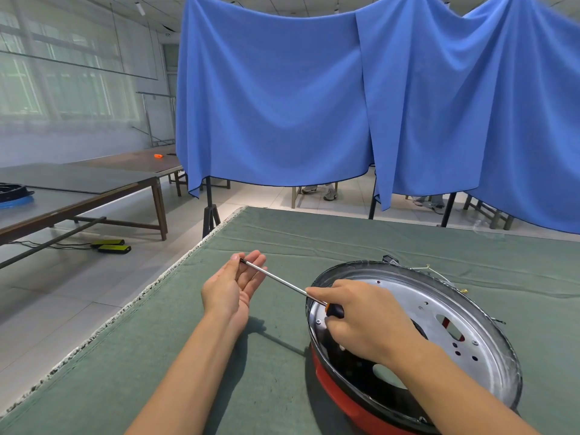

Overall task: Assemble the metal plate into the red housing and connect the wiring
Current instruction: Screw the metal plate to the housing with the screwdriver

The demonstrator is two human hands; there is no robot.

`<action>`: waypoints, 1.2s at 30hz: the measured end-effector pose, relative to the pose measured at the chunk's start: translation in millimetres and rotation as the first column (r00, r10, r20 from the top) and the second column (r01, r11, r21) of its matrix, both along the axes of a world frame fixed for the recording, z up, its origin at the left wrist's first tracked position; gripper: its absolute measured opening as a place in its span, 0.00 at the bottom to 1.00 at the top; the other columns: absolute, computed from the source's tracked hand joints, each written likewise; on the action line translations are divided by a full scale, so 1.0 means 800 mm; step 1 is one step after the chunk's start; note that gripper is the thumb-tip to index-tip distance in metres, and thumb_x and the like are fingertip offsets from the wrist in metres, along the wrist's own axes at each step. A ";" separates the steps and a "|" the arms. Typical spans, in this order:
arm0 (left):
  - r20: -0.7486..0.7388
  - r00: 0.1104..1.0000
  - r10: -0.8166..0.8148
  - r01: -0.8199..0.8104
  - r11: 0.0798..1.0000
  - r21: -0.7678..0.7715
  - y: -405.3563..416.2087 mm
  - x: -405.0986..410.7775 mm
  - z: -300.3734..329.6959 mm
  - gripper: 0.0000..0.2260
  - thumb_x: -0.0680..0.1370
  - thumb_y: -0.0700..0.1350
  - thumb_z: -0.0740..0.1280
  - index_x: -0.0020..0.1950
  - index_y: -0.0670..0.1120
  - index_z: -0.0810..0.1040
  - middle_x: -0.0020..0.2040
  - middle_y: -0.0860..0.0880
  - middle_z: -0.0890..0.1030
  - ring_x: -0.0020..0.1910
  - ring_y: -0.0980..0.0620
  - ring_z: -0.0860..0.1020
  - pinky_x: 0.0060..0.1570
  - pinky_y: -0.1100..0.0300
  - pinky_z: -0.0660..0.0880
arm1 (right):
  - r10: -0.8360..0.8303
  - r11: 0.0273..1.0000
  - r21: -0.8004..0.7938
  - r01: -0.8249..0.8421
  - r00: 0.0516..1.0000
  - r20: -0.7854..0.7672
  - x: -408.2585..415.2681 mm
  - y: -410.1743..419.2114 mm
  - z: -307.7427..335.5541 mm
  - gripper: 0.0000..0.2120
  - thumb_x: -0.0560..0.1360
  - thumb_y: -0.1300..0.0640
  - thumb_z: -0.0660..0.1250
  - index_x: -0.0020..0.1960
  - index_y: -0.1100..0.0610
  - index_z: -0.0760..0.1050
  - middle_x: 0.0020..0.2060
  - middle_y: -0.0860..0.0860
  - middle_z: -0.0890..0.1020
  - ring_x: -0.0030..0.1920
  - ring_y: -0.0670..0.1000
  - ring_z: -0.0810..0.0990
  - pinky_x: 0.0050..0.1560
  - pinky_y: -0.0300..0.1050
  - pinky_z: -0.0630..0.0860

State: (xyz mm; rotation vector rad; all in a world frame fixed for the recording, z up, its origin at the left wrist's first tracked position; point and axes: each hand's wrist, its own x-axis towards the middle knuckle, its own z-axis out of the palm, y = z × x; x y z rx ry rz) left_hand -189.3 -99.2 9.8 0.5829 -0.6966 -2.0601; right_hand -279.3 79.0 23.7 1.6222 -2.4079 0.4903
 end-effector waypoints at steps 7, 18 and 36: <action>0.071 0.988 -0.139 0.145 0.985 -0.094 0.028 -0.004 0.009 0.10 0.80 0.42 0.62 0.48 0.35 0.76 0.41 0.38 0.84 0.38 0.45 0.84 0.38 0.54 0.82 | -0.005 0.999 -0.046 0.011 0.991 0.134 0.002 -0.001 0.000 0.24 0.74 0.54 0.61 0.68 0.37 0.66 0.52 0.40 0.78 0.57 0.46 0.74 0.49 0.42 0.68; 0.610 0.772 -0.180 0.512 0.745 -0.428 0.084 -0.026 -0.011 0.09 0.79 0.41 0.63 0.41 0.38 0.75 0.32 0.44 0.73 0.23 0.57 0.72 0.21 0.68 0.68 | 0.058 0.847 -0.472 0.244 0.841 0.538 0.001 0.001 0.013 0.09 0.78 0.61 0.62 0.44 0.50 0.78 0.39 0.46 0.80 0.31 0.45 0.83 0.33 0.39 0.75; 0.636 0.766 -0.092 0.528 0.656 -0.540 0.076 -0.027 -0.015 0.13 0.78 0.37 0.61 0.33 0.42 0.67 0.27 0.48 0.67 0.19 0.59 0.65 0.19 0.69 0.64 | -0.091 0.972 -0.216 0.095 0.996 0.025 -0.007 0.010 0.014 0.15 0.72 0.65 0.65 0.54 0.49 0.75 0.43 0.46 0.82 0.43 0.51 0.78 0.41 0.43 0.72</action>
